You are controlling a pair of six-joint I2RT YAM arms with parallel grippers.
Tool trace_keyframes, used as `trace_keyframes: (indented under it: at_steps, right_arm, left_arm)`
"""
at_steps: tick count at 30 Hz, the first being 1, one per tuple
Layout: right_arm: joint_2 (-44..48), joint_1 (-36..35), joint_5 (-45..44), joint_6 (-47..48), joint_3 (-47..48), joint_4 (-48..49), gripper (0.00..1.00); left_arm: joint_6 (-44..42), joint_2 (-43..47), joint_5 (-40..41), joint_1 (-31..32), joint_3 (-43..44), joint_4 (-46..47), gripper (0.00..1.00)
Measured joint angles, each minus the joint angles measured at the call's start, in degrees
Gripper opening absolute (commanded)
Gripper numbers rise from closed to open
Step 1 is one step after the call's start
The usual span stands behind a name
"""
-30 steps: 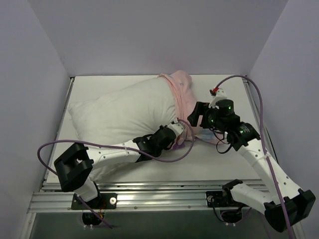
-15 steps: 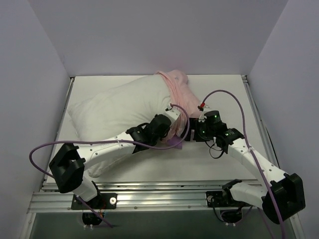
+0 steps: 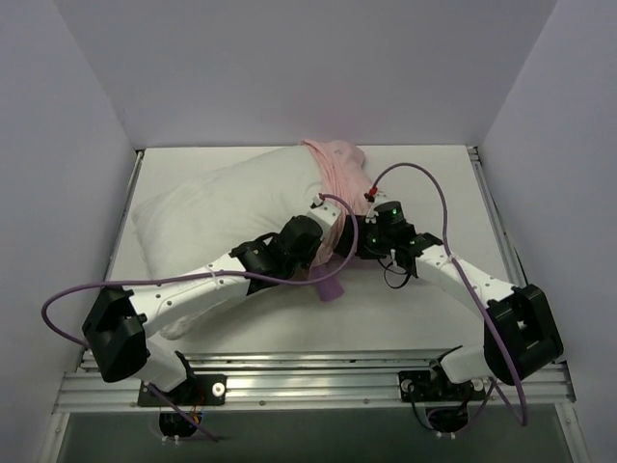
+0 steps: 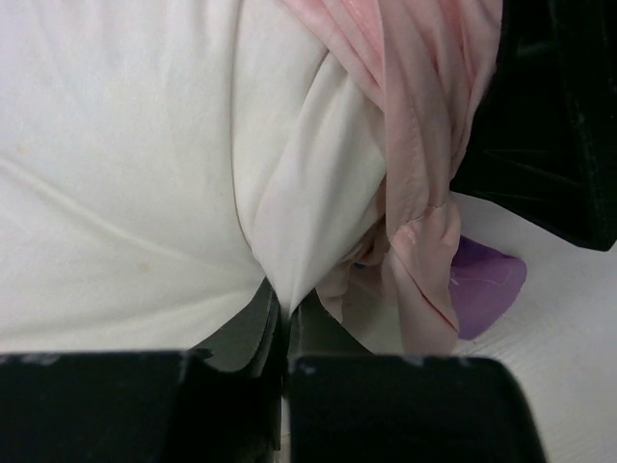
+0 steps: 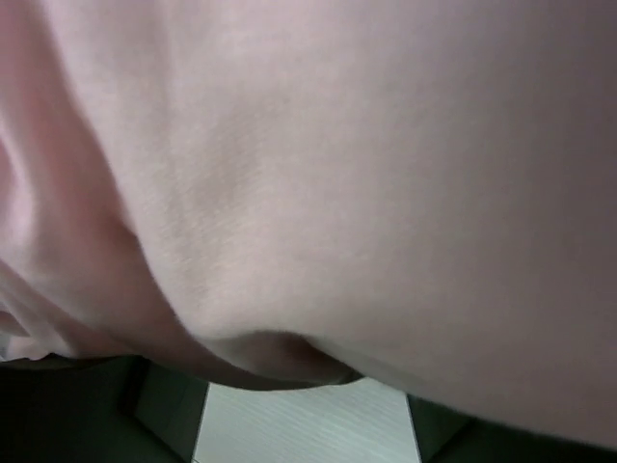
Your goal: Remove the pillowcase from the pillow
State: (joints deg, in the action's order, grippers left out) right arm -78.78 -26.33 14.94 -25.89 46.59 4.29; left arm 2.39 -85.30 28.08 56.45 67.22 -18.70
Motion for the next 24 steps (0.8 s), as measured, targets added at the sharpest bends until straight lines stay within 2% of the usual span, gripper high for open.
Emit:
trace_keyframes:
  at_steps: [2,3,6,9,11,19,24]
  right_arm:
    - [-1.25,-0.39,-0.28,0.07,1.68,0.04,0.45]
    - [-1.66,-0.55,-0.72,0.11,2.45,0.13,0.23]
    - [-1.92,-0.68,-3.74,0.02,4.46,-0.52,0.00]
    - [-1.86,0.17,-5.20,-0.61,5.73,-1.88,0.00]
    - [-1.25,3.52,-4.07,-1.55,5.75,-2.40,0.00]
    - [4.94,25.62,0.83,-9.60,5.92,-6.82,0.00]
    - [5.75,29.55,5.62,-18.45,6.34,-5.92,0.00]
  left_arm:
    - [0.28,0.00,0.31,-0.24,0.28,-0.31,0.02]
    - [0.44,0.04,0.57,-0.42,0.44,-0.50,0.02]
    - [0.94,0.57,1.16,-0.76,0.52,-0.94,0.02]
    - [2.21,1.90,1.18,-1.68,0.52,-1.44,0.02]
    - [3.54,3.17,0.39,-2.84,0.52,-1.75,0.02]
    - [6.84,10.62,-1.53,-6.16,-0.15,-5.84,0.02]
    - [7.04,15.58,-1.55,-9.46,-1.07,-8.52,0.02]
